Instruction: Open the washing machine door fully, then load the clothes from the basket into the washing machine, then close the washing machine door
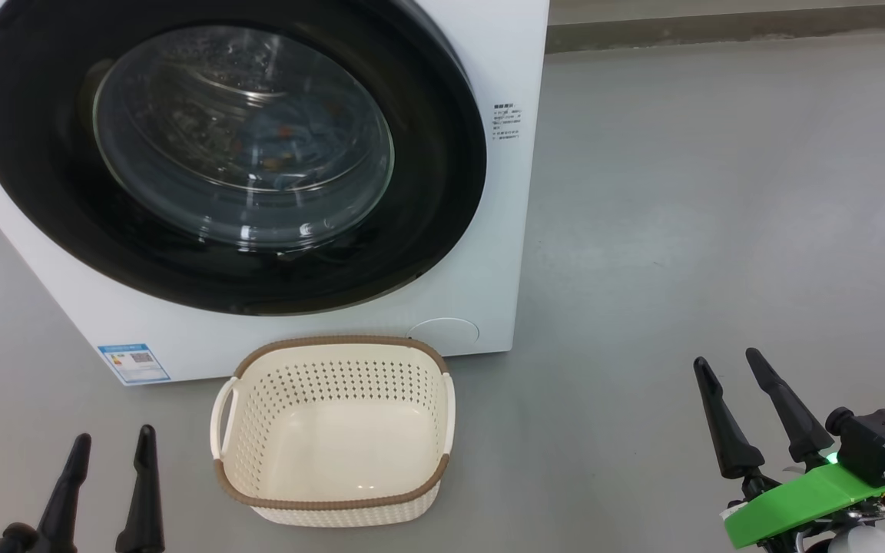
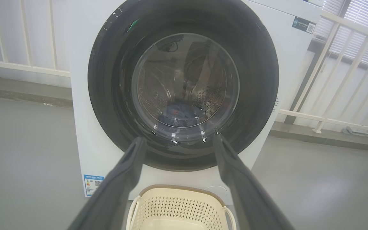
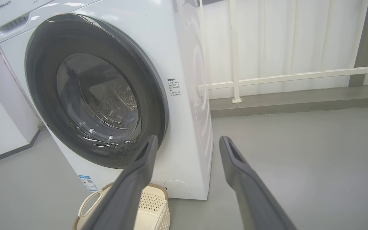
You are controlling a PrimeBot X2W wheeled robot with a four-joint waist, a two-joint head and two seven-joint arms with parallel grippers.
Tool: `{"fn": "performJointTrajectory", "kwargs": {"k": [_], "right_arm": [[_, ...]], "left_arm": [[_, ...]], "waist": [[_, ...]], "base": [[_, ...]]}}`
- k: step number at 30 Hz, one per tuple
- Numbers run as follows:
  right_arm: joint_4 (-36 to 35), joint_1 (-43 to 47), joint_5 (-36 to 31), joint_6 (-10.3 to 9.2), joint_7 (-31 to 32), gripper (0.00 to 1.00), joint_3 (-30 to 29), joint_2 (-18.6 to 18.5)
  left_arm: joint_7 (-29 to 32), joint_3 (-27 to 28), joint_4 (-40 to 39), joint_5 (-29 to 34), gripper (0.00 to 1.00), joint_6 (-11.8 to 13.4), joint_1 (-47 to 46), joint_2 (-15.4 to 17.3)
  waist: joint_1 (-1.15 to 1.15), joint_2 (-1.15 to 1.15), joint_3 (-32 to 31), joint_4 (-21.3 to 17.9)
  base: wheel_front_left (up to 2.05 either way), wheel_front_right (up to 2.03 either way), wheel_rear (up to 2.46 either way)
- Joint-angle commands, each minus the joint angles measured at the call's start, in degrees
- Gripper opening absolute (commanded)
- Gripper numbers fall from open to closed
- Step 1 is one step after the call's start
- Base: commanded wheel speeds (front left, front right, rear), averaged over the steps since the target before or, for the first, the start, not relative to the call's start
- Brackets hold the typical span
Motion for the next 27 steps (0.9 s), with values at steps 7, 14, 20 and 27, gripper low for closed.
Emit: {"fn": "performJointTrajectory", "kwargs": {"k": [7, 14, 20, 27], "right_arm": [[-1.21, -1.70, -0.32, -0.01, -0.29, 1.00, 0.92, -0.49], [-1.08, -1.67, -0.28, -0.01, -0.29, 1.00, 0.99, -0.46], [-1.07, -1.67, -0.29, -0.01, -0.29, 1.00, 1.05, -0.47], [-1.08, -1.71, -0.15, -0.01, -0.29, 1.00, 1.04, -0.65]], "left_arm": [[-0.37, 2.19, -1.26, 0.37, 1.00, 0.03, -1.74, 0.89], [-0.37, 2.26, -1.54, 0.20, 1.00, 0.03, -1.57, 0.84], [-0.37, 2.37, -1.68, -0.20, 1.00, 0.03, -1.50, 0.63], [-0.37, 2.18, -1.92, -1.49, 1.00, 0.03, -1.53, 0.32]], "waist": [[0.00, 0.00, 0.21, 0.08], [0.00, 0.00, 0.11, 0.03], [0.00, 0.00, 0.09, -0.02], [0.00, 0.00, 0.13, 0.01]], "base": [[0.00, 0.00, 0.00], [0.00, 0.00, 0.00], [0.00, 0.00, 0.00], [0.00, 0.00, 0.00]]}}
